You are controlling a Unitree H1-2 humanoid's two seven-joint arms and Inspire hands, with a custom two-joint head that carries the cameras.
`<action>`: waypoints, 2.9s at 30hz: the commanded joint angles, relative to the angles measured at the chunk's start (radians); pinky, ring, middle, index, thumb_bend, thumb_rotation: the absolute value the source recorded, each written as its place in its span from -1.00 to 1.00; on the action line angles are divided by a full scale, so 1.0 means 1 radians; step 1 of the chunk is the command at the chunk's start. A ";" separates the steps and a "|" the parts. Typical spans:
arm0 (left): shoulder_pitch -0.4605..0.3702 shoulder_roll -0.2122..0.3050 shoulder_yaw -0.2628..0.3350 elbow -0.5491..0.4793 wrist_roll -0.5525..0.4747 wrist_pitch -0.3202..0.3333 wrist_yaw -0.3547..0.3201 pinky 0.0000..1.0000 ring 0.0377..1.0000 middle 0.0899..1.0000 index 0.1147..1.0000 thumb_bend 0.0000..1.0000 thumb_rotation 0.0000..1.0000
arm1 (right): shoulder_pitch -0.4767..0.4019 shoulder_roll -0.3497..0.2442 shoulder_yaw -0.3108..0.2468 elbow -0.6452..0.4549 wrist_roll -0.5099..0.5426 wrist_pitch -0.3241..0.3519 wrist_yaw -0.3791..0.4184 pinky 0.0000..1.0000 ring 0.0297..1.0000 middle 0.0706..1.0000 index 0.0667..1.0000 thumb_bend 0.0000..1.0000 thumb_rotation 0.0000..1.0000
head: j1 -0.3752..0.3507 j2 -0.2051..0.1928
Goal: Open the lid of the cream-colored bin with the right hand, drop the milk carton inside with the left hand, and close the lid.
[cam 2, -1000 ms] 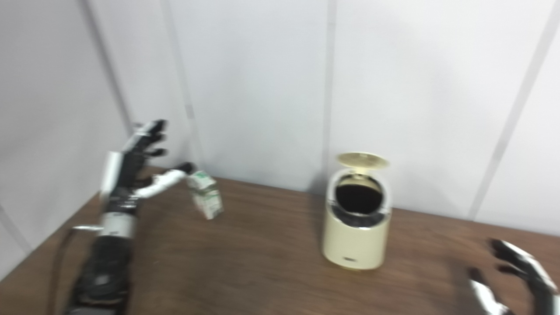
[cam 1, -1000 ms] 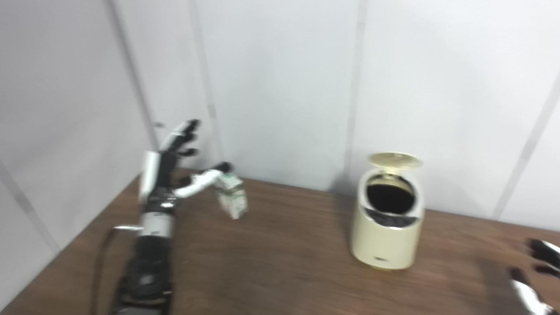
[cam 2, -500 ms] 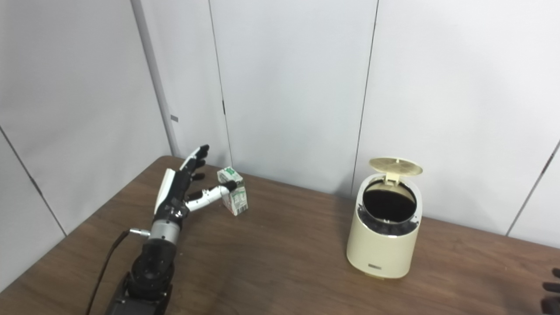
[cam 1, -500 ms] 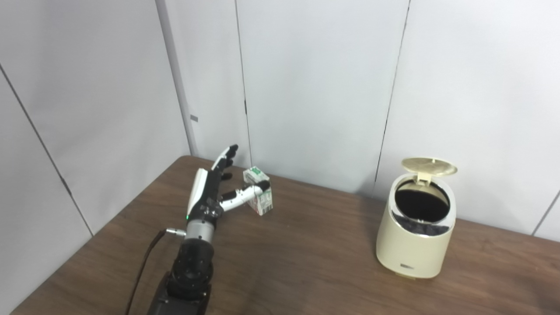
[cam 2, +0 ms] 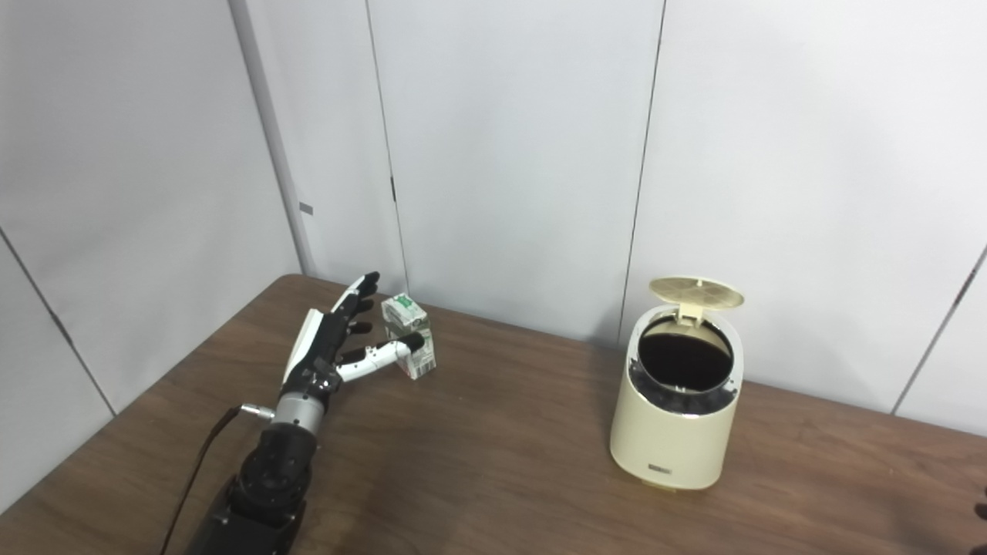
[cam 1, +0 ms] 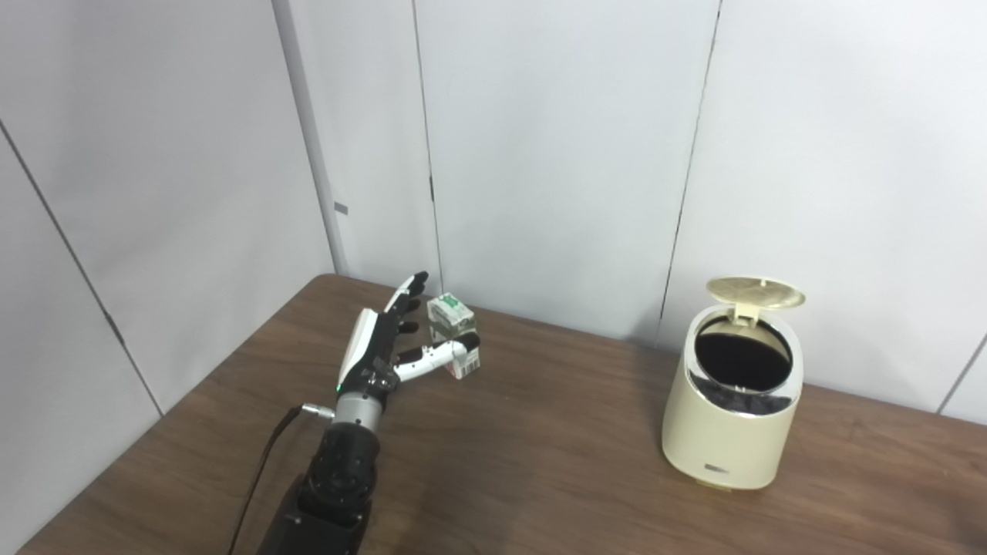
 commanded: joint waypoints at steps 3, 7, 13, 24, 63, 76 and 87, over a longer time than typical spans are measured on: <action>-0.050 0.033 0.008 0.026 0.005 -0.052 0.023 0.72 0.87 0.90 0.92 1.00 -0.05 | 0.048 -0.006 -0.003 0.034 0.002 -0.037 0.002 -0.29 0.06 0.21 0.27 0.29 0.78 | 0.000 0.001; -0.064 0.046 0.004 0.059 0.018 -0.044 0.027 0.77 0.90 0.91 0.93 1.00 -0.07 | 0.053 -0.003 -0.001 0.021 0.000 -0.020 0.011 -0.21 0.14 0.27 0.26 0.38 0.82 | -0.006 0.000; -0.092 0.065 -0.002 0.123 0.012 -0.063 0.027 0.74 0.88 0.90 0.94 1.00 -0.10 | 0.053 0.001 0.001 0.021 -0.006 -0.007 0.019 -0.13 0.21 0.30 0.26 0.42 0.84 | -0.009 -0.008; -0.147 0.076 -0.003 0.198 -0.021 -0.036 -0.002 0.64 0.85 0.91 0.98 1.00 -0.21 | 0.050 0.006 0.000 0.028 0.014 -0.028 0.035 -0.06 0.25 0.30 0.27 0.40 0.78 | -0.011 -0.010; -0.180 0.052 -0.052 0.274 0.076 0.092 0.133 0.18 0.41 0.46 0.50 0.91 -0.52 | 0.059 0.006 0.005 0.019 0.021 -0.027 0.058 0.01 0.29 0.33 0.29 0.19 0.69 | -0.036 0.004; -0.198 0.020 -0.039 0.351 0.065 0.016 0.246 0.05 0.23 0.25 0.33 0.76 -0.74 | 0.057 0.004 0.006 0.022 0.011 -0.021 0.057 0.02 0.29 0.33 0.30 0.20 0.71 | -0.039 0.007; -0.201 0.038 -0.059 0.338 0.051 0.073 0.163 0.14 0.39 0.52 0.58 1.00 -0.43 | 0.061 0.008 0.008 0.008 0.009 0.003 0.063 0.04 0.31 0.35 0.30 0.20 0.73 | -0.043 0.005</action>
